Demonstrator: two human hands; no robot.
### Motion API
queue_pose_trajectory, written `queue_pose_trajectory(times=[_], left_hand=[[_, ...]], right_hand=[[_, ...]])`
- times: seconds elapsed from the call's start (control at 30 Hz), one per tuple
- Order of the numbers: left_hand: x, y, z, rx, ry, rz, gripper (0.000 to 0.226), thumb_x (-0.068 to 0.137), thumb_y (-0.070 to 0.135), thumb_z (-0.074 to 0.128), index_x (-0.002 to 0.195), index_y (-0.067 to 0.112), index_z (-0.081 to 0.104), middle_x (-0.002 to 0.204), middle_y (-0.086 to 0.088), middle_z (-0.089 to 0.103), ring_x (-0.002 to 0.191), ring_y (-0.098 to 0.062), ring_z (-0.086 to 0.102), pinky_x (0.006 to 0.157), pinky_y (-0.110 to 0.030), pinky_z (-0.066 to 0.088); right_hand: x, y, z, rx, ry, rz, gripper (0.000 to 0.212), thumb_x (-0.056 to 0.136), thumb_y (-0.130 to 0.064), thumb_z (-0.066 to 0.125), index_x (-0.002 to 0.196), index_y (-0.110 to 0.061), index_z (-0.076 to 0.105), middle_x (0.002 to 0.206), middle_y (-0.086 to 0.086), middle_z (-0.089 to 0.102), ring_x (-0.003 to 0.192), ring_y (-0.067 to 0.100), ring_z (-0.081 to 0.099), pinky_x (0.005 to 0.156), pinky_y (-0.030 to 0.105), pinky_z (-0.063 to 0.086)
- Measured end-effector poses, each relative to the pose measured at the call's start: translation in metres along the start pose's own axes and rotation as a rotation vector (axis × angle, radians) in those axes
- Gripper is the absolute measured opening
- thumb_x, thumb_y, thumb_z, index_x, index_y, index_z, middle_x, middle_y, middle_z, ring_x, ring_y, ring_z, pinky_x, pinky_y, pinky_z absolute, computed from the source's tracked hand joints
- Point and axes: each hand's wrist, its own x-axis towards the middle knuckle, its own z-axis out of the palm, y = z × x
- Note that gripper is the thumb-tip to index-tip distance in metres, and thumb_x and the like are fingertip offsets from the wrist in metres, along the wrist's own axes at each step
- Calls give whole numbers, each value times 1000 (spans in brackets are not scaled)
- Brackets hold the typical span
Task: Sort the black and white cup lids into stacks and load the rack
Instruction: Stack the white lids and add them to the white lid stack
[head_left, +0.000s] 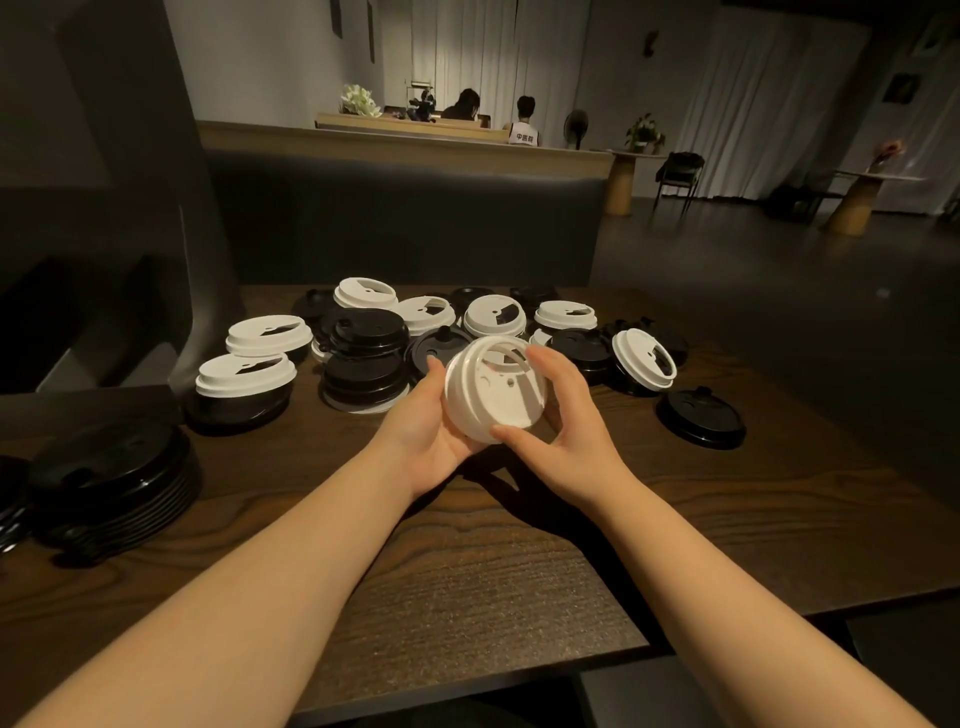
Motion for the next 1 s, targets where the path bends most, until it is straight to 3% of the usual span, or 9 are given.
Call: queue_pose_trajectory(times=[0.13,0.3,0.47,0.67,0.8,0.9,0.97,1.0], left_hand=[[-1,-2,3,-5,-14,11,54,101,49,23,111,15,63,116,-15,66,109,-31,61,82,-43,52],[-4,-2,4,-19,-8,14,50,102,47,24,110,16,62,111,-14,67,106,-31,62,82,-42,52],[-7,-2,6,-53,-36,32,47,102,45,25,111,16,61,103,-12,71,105,-30,62,91,-45,49],[-7,-5,6,-58,-41,64,46,102,44,26,111,17,62,97,-10,74,104,-29,63,87,-42,51],[-5,-6,7,-48,-22,65,47,102,46,26,111,17,62,101,-10,72,103,-28,63,85,-41,52],[-4,-6,11,35,-12,89,60,94,60,25,113,18,63,107,-8,71,102,-25,65,83,-39,54],[-4,-10,12,126,11,119,62,80,62,45,118,17,60,109,-7,70,103,-24,66,82,-37,56],[-4,-12,11,178,17,132,56,77,51,56,120,15,59,109,-9,70,102,-24,66,77,-35,58]], right_hand=[[2,-1,1,-63,-16,4,81,78,-27,78,144,-19,32,148,-4,32,136,7,27,111,26,29],[3,0,2,-89,-15,9,82,77,-31,78,144,-20,31,150,-4,31,137,8,26,113,30,30],[3,0,2,-88,13,-12,79,76,-31,79,141,-22,34,147,-6,33,131,-1,24,107,18,26],[2,-2,2,-58,56,-83,71,75,-31,78,128,-36,31,132,-17,31,127,0,28,103,9,23],[2,-3,3,-49,66,-58,74,74,-32,80,128,-37,29,130,-17,30,125,0,29,103,14,28],[3,0,3,-55,49,-23,78,73,-29,81,134,-27,33,135,-10,33,129,7,31,107,24,33],[4,3,3,-84,50,-8,82,72,-32,82,139,-20,35,142,-1,34,133,12,31,111,34,34],[4,4,3,-93,44,-8,84,72,-34,82,140,-18,35,144,1,34,134,14,30,112,36,33]])
